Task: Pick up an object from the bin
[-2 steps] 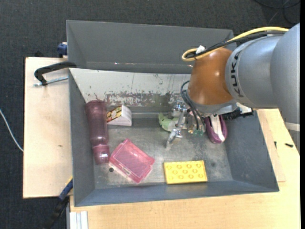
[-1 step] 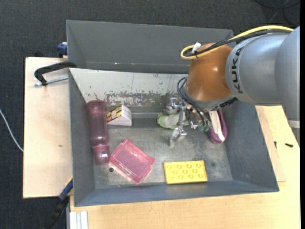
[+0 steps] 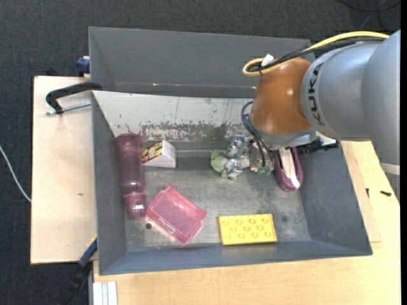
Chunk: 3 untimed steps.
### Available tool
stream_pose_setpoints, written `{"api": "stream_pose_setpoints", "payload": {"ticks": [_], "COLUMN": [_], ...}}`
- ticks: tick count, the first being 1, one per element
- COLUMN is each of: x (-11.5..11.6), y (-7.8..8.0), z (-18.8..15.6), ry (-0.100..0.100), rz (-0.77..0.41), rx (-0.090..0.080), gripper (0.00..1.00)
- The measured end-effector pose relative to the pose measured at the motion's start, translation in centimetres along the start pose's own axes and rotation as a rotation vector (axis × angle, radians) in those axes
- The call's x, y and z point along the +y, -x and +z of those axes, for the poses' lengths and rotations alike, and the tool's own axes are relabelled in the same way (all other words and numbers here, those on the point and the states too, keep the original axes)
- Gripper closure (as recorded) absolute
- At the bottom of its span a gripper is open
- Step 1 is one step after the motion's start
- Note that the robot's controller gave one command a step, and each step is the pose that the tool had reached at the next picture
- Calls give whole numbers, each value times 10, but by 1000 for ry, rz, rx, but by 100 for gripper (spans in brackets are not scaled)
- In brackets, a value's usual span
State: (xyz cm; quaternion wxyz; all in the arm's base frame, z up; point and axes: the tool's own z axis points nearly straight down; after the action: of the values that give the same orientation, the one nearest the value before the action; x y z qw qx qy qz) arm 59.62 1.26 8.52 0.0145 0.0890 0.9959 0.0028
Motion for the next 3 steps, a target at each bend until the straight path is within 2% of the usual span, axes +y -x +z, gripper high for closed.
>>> {"api": "stream_pose_setpoints", "payload": {"ticks": [3], "x": [1], "y": [3], "z": [-8], "ry": [-1], "rz": [-1], "rx": [3], "gripper": [100]}}
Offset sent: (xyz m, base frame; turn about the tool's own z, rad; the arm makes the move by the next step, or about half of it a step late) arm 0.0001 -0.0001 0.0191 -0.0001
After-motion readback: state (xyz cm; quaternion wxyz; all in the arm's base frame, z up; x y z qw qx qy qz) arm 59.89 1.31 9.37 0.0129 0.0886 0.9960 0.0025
